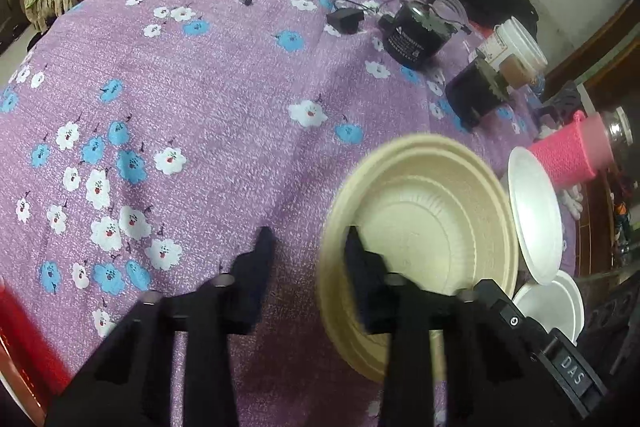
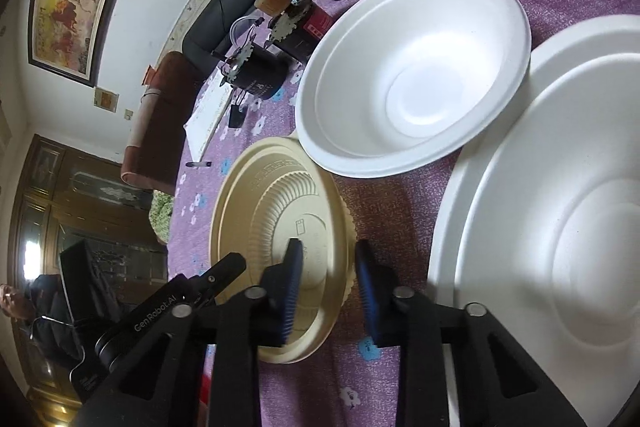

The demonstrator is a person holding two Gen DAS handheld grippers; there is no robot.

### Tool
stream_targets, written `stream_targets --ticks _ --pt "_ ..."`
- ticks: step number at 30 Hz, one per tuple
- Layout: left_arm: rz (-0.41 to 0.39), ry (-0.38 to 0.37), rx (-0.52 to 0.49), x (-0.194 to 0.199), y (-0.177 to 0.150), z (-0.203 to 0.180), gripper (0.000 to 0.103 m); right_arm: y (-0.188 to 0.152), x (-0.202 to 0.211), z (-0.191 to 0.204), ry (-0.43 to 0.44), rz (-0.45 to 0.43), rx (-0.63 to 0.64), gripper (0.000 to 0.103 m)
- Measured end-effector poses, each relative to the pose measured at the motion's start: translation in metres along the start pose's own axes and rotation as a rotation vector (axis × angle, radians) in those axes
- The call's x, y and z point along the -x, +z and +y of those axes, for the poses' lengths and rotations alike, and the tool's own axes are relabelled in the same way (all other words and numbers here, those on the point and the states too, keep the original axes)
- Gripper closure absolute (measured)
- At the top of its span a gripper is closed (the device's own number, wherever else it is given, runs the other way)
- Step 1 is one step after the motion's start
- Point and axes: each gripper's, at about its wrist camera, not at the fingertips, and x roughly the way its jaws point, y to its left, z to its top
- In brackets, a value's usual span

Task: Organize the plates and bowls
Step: 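Close the right tool on the beige bowl rim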

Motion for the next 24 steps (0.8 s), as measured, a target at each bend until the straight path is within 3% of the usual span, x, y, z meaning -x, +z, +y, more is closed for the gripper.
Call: stream_targets --ticks 5,14,24 --pt "-0.014 -0.002 -0.04 0.003 -0.005 -0.008 0.094 -0.002 0.001 0.002 -0.023 -0.019 0.024 0.09" --pt "-0.036 0.006 -0.048 0.025 -0.02 0.003 0.094 -0.01 0.011 0.013 -0.025 -0.034 0.063 0.091" --pt "-0.1 -0.007 -0.077 0.079 -0.063 0.024 0.094 -0.064 0.048 0.028 0.028 -0.03 0.125 0.091"
